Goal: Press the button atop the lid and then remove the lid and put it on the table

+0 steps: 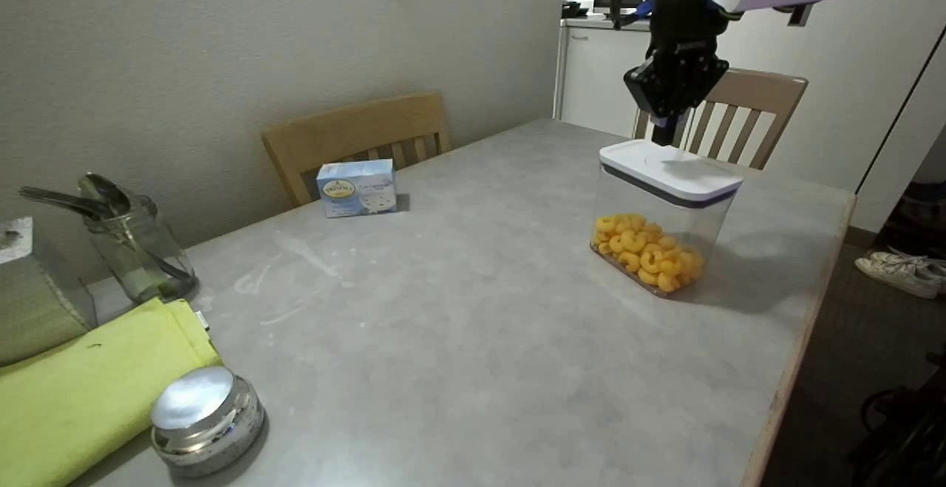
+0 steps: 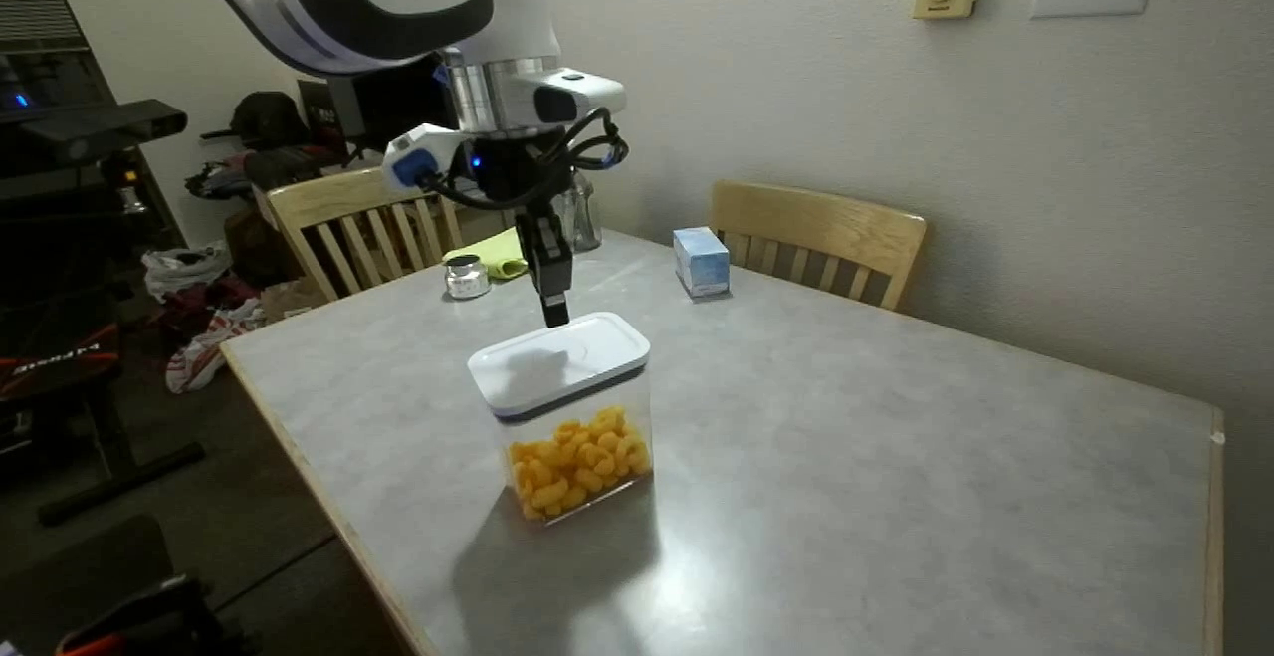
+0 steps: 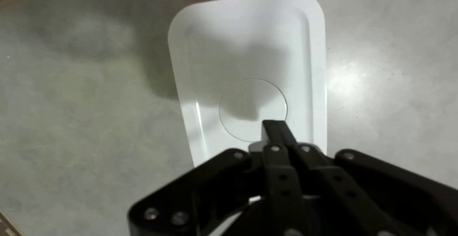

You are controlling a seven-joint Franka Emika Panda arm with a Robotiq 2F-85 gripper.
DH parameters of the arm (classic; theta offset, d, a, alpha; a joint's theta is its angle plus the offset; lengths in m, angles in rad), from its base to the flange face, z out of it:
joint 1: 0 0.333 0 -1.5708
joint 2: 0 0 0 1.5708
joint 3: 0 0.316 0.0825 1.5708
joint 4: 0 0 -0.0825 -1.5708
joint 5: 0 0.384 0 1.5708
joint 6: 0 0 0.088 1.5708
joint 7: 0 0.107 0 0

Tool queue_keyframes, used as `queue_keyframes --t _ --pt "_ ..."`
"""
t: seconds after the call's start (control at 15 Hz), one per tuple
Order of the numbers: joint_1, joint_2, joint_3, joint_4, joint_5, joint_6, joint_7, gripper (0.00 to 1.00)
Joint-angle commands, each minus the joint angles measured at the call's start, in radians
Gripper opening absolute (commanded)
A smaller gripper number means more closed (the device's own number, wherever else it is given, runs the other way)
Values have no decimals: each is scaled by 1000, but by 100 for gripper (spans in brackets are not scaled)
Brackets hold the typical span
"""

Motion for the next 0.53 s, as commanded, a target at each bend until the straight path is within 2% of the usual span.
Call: queue_keyframes --t 0.0,0.47 --pt "-4 17 -3 -14 9 2 18 0" --pt "0 79 -8 -19 -2 69 10 0"
